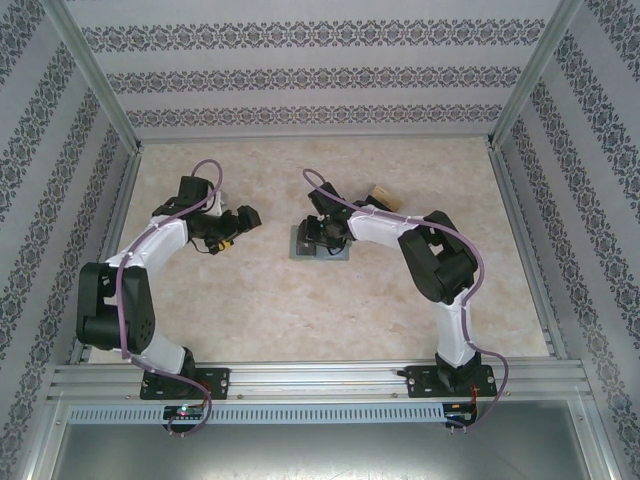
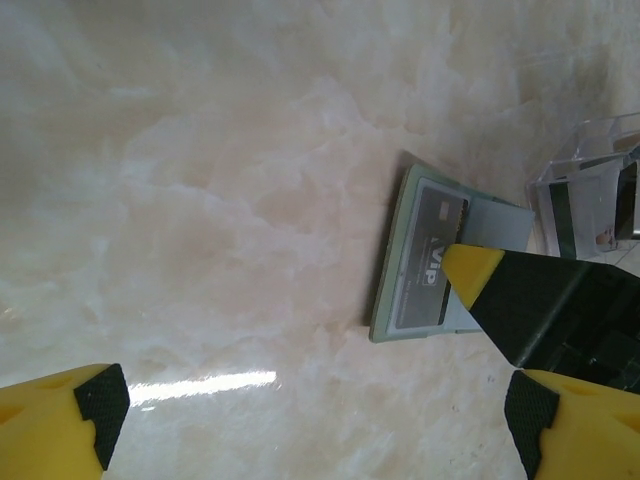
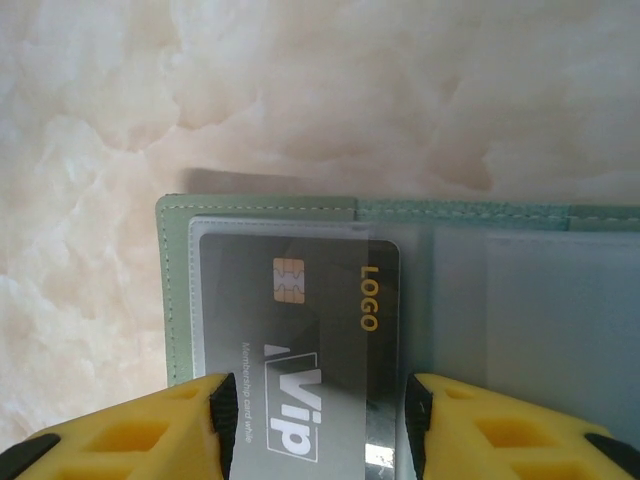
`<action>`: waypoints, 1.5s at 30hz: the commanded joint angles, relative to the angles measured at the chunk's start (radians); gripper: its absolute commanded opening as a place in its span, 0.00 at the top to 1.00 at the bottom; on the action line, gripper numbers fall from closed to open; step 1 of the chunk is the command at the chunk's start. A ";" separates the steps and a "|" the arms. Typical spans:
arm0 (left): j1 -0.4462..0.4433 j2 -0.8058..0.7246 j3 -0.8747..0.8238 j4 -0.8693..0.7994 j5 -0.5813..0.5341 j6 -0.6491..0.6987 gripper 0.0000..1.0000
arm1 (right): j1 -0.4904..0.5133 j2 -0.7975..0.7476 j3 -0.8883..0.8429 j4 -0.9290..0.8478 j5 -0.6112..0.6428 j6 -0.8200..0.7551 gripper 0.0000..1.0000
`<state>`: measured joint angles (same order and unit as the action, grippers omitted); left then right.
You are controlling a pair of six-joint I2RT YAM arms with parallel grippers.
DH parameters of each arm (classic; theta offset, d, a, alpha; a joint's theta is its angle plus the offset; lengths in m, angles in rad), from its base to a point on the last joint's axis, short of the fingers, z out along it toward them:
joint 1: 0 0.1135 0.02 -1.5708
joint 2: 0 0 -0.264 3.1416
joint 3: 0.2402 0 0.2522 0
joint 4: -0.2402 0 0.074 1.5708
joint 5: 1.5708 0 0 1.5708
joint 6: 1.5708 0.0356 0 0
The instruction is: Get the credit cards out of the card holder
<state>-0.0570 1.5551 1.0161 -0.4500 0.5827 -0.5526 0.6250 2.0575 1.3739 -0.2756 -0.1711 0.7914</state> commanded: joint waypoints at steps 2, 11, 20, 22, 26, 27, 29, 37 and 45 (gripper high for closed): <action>-0.057 0.068 0.053 0.099 0.072 -0.071 0.06 | -0.019 -0.027 -0.055 0.005 -0.033 0.001 0.50; -0.205 0.278 0.247 0.066 0.094 -0.094 0.36 | -0.081 -0.095 -0.113 0.087 -0.169 -0.022 0.57; -0.283 0.416 0.353 0.031 0.056 -0.142 0.69 | -0.105 -0.090 -0.105 0.032 -0.219 -0.028 0.67; -0.290 0.434 0.356 0.029 0.044 -0.149 0.75 | -0.103 -0.085 -0.114 0.036 -0.239 -0.031 0.69; -0.299 0.458 0.369 0.009 0.021 -0.155 0.82 | -0.102 -0.076 -0.129 0.051 -0.256 -0.032 0.73; -0.300 0.462 0.373 0.002 0.014 -0.154 0.83 | -0.103 -0.073 -0.129 0.056 -0.255 -0.032 0.73; -0.301 0.468 0.378 -0.018 -0.007 -0.149 0.84 | -0.107 -0.063 -0.126 0.060 -0.257 -0.035 0.75; -0.300 0.472 0.353 -0.005 -0.009 -0.146 0.85 | -0.119 -0.038 -0.102 0.054 -0.260 -0.052 0.78; -0.301 0.502 0.351 0.006 0.020 -0.149 0.89 | -0.120 -0.028 -0.105 0.038 -0.249 -0.078 0.76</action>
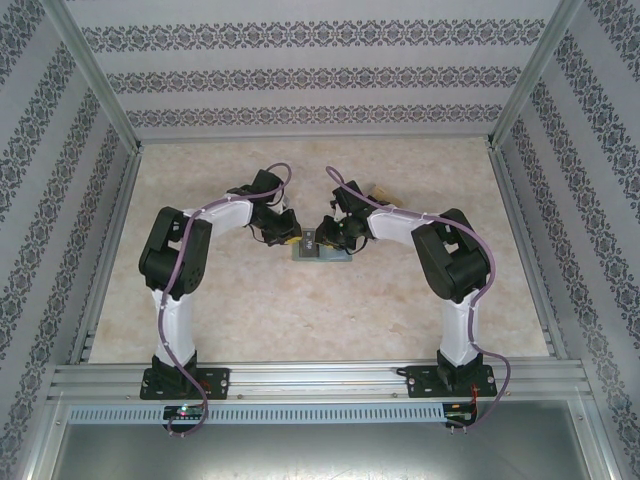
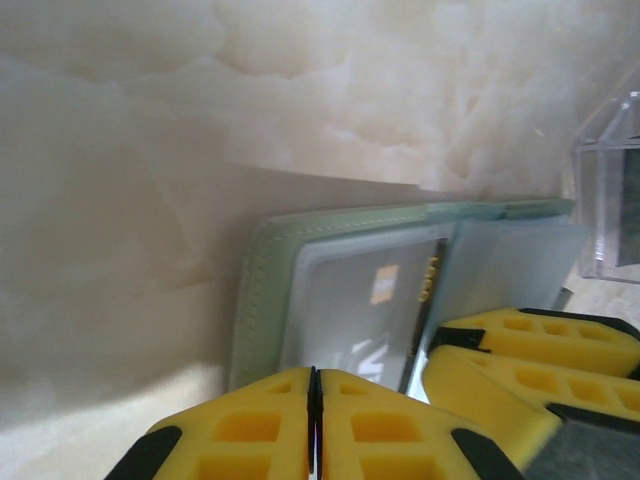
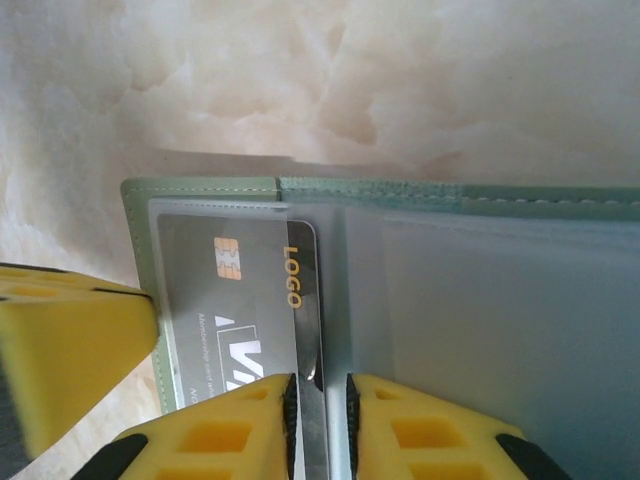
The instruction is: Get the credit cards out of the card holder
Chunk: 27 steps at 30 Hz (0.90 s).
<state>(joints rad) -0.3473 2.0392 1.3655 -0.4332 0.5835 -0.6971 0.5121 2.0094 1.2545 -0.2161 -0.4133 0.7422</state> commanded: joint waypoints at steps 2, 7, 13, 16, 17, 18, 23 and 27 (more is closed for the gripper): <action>-0.010 0.024 0.001 -0.022 0.020 0.011 0.90 | -0.009 0.020 0.013 -0.020 -0.005 -0.031 0.76; -0.010 0.031 0.002 -0.037 0.010 0.027 0.91 | -0.010 0.016 0.011 -0.005 -0.018 -0.033 0.77; -0.011 0.034 -0.008 -0.051 -0.014 0.055 0.92 | -0.021 0.035 0.011 0.046 -0.100 -0.022 0.78; -0.009 0.041 -0.009 -0.054 -0.016 0.059 0.92 | -0.028 0.027 0.002 0.054 -0.105 -0.020 0.78; -0.009 0.041 -0.009 -0.056 -0.022 0.060 0.92 | -0.030 0.021 -0.004 0.058 -0.105 -0.018 0.78; -0.009 0.041 -0.009 -0.058 -0.025 0.062 0.92 | -0.034 0.018 -0.011 0.065 -0.112 -0.017 0.78; -0.009 0.042 -0.008 -0.059 -0.028 0.067 0.94 | -0.047 0.015 -0.026 0.099 -0.159 -0.009 0.79; -0.010 0.045 -0.009 -0.056 -0.027 0.068 0.94 | -0.051 0.020 -0.030 0.107 -0.176 -0.010 0.80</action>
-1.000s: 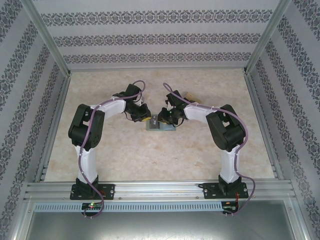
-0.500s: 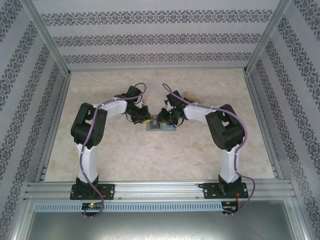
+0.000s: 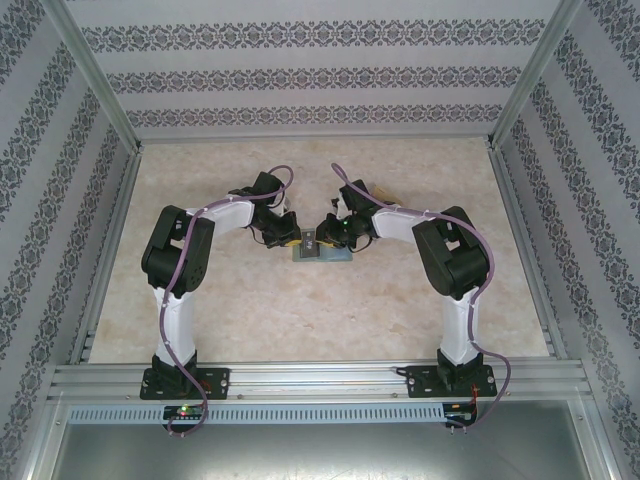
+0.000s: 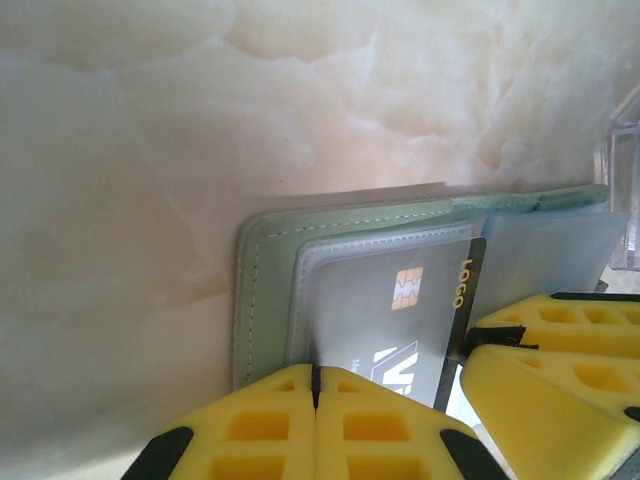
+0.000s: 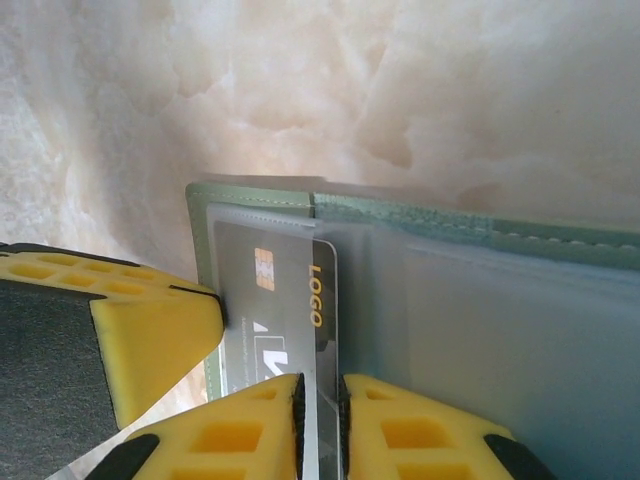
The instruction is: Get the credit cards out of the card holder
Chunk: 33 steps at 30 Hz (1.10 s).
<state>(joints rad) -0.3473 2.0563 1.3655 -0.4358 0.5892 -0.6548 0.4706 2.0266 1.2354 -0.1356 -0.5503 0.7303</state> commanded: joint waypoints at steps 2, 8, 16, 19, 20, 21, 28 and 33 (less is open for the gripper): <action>-0.009 0.029 -0.009 -0.053 -0.030 0.025 0.95 | -0.012 0.004 -0.014 0.032 -0.042 0.004 0.80; -0.009 0.032 -0.011 -0.052 -0.029 0.025 0.96 | -0.014 0.006 -0.015 0.012 -0.019 -0.004 0.80; -0.008 0.030 -0.009 -0.055 -0.028 0.026 0.95 | -0.006 0.021 -0.008 -0.035 0.038 -0.022 0.79; -0.007 0.030 -0.007 -0.055 -0.027 0.026 0.95 | -0.004 0.030 -0.004 -0.025 0.017 -0.022 0.79; -0.007 0.030 -0.007 -0.055 -0.025 0.026 0.96 | -0.003 0.032 -0.003 -0.016 0.002 -0.020 0.79; -0.007 0.030 -0.006 -0.055 -0.026 0.026 0.96 | 0.000 0.034 -0.002 -0.005 -0.013 -0.018 0.80; -0.007 0.030 -0.009 -0.053 -0.026 0.025 0.95 | -0.001 0.039 -0.004 0.032 -0.045 -0.006 0.83; -0.007 0.026 -0.011 -0.051 -0.025 0.022 0.96 | -0.009 0.049 -0.016 0.066 -0.083 0.013 0.87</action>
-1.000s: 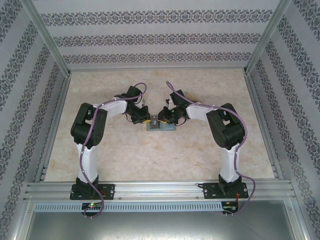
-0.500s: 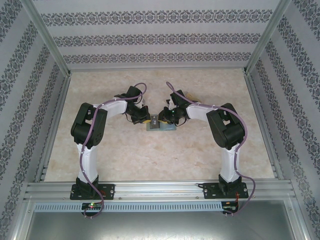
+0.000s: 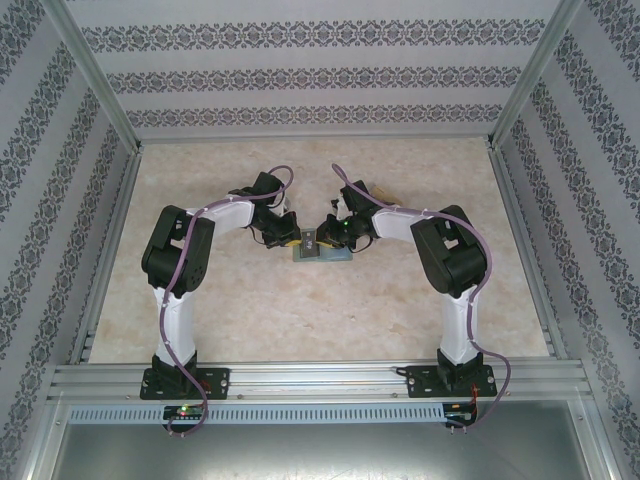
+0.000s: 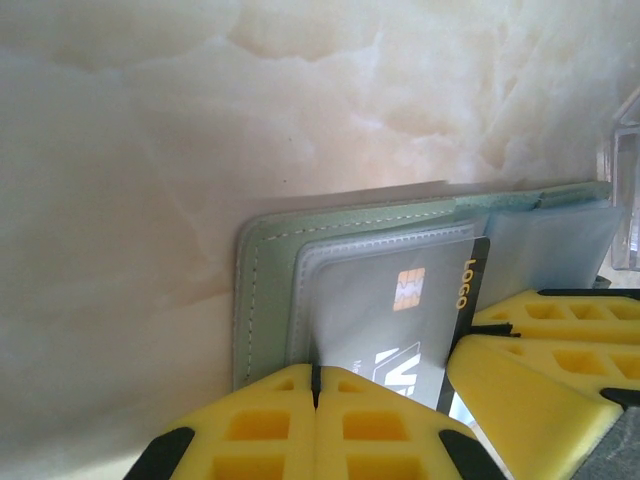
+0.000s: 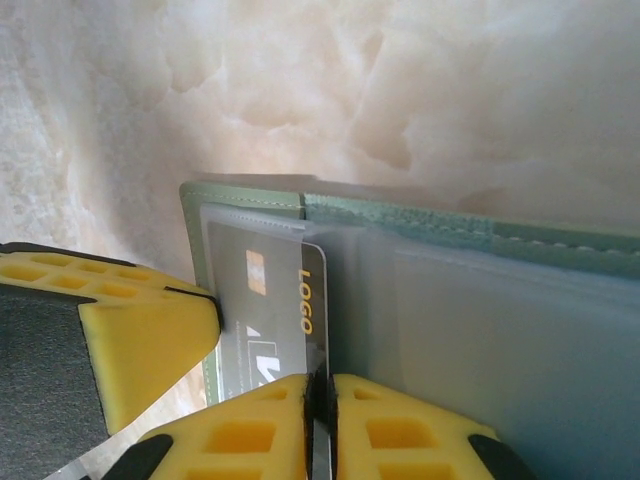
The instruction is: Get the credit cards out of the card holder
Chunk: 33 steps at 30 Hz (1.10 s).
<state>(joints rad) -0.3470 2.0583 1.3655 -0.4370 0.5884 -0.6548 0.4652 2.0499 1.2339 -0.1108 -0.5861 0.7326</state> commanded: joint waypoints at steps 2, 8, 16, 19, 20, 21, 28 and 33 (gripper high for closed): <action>-0.008 0.019 -0.013 -0.049 -0.025 0.018 0.96 | -0.005 0.018 -0.023 0.044 -0.041 0.012 0.89; -0.002 0.002 -0.009 -0.055 -0.031 0.022 0.95 | -0.019 -0.021 -0.050 0.030 0.011 -0.012 0.96; 0.005 -0.013 -0.018 -0.059 -0.034 0.029 0.95 | -0.039 -0.061 -0.097 0.022 0.073 -0.027 1.00; 0.006 -0.008 -0.017 -0.057 -0.030 0.030 0.95 | -0.038 -0.068 -0.100 0.020 0.077 -0.033 0.99; 0.006 -0.006 -0.017 -0.057 -0.026 0.030 0.95 | -0.037 -0.066 -0.098 0.022 0.070 -0.033 0.99; 0.005 -0.003 -0.016 -0.057 -0.025 0.029 0.95 | -0.034 -0.060 -0.092 0.025 0.057 -0.034 0.98; 0.006 0.008 -0.019 -0.057 -0.019 0.032 0.95 | -0.010 -0.014 -0.056 0.018 0.016 -0.021 0.76; 0.006 0.010 -0.030 -0.054 -0.022 0.034 0.95 | -0.004 0.005 -0.046 0.016 0.002 -0.018 0.74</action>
<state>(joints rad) -0.3450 2.0579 1.3628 -0.4374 0.5869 -0.6537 0.4496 2.0148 1.1790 -0.0628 -0.5823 0.7242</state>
